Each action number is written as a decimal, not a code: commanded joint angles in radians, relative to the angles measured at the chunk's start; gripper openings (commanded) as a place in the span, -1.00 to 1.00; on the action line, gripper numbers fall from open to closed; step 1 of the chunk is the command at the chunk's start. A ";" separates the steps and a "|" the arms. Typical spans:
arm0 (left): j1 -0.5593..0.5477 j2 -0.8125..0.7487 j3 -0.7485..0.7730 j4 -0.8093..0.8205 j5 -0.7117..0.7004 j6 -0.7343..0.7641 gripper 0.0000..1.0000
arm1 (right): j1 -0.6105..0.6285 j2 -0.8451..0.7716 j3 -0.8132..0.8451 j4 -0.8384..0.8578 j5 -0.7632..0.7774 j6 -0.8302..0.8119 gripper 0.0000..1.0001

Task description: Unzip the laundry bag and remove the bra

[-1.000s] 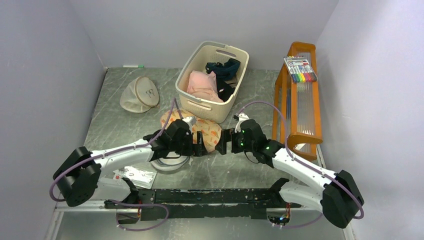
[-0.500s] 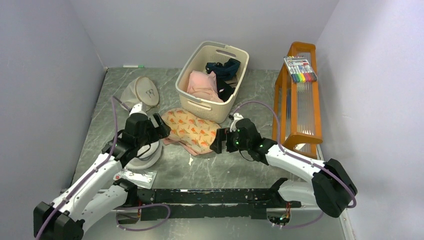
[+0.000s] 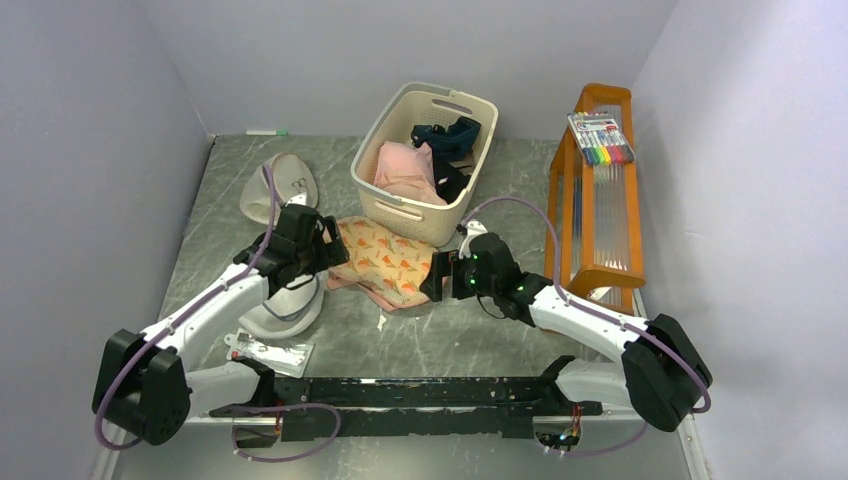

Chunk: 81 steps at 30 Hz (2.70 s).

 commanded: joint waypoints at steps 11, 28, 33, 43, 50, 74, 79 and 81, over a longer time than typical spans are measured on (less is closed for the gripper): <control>0.096 0.211 0.051 0.149 0.119 0.034 0.90 | 0.007 0.015 0.017 0.015 0.059 -0.092 0.86; 0.096 0.241 0.026 0.226 0.202 0.032 0.94 | 0.019 0.215 0.088 0.094 0.076 -0.172 0.33; 0.096 0.269 0.053 0.216 0.197 0.051 0.98 | 0.127 0.216 0.081 0.176 -0.022 -0.182 0.31; 0.040 0.275 0.088 0.195 0.189 0.085 0.98 | 0.285 0.029 -0.014 0.328 -0.196 -0.181 0.56; 0.026 0.310 0.118 0.175 0.184 0.091 0.96 | 0.251 -0.052 0.032 0.116 0.172 -0.219 0.93; -0.027 0.231 0.068 0.106 0.110 0.051 0.99 | 0.190 0.234 0.119 0.079 0.216 -0.182 0.90; -0.133 0.394 0.179 0.060 0.055 0.078 0.97 | 0.200 0.253 0.101 0.065 0.172 -0.174 0.84; -0.166 0.432 0.193 0.081 0.067 0.071 0.97 | 0.208 0.238 0.076 0.092 0.116 -0.167 0.83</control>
